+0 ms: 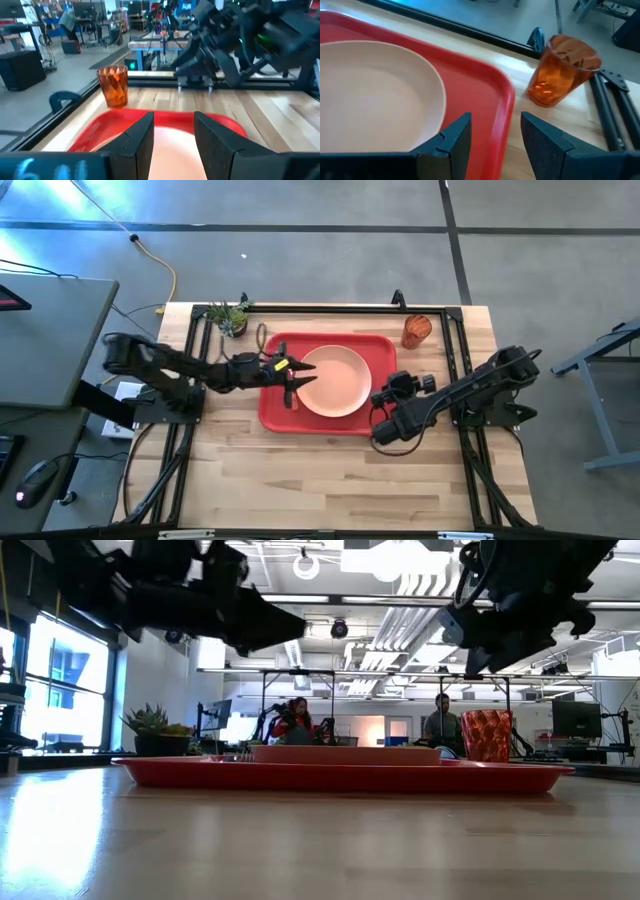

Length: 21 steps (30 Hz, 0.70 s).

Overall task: Pick and place plate/cup/fork/spoon on tray
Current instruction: Put the brown cup on the red serving tray

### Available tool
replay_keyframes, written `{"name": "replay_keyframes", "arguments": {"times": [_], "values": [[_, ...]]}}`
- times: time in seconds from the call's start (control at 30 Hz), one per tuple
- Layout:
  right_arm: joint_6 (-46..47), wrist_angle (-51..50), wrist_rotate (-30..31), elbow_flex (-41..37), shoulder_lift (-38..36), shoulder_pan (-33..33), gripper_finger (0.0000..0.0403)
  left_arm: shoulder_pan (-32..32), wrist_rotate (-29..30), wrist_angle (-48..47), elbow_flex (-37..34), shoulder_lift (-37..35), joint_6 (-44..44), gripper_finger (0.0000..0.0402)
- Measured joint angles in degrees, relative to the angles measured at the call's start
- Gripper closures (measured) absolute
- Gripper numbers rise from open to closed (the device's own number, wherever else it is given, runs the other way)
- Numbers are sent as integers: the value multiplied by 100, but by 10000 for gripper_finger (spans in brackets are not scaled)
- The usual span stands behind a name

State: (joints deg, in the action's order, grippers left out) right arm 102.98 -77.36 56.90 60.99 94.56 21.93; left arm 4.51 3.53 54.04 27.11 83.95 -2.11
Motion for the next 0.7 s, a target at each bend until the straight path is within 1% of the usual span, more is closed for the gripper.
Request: {"name": "replay_keyframes", "arguments": {"times": [0.1,0.17,0.3,0.37,0.5,0.63,0.7], "values": [[8,151,-18,0,279,16,240,5,87,275,431,709,115,273],[-27,215,-281,0,480,62,240,50,231,168,864,1132,235,273],[-400,623,-1159,0,938,304,240,322,313,-557,1947,1774,443,273],[-367,843,-1382,0,1206,501,240,496,292,-1170,2577,1997,413,273],[173,852,-1445,0,1655,914,240,875,142,-2179,3943,2465,309,273],[1036,72,-1700,2,1719,1192,240,1245,105,-2841,5544,3154,581,273],[1617,-346,-1759,2,1674,1386,240,1365,-33,-3054,6296,3577,640,273]]}}
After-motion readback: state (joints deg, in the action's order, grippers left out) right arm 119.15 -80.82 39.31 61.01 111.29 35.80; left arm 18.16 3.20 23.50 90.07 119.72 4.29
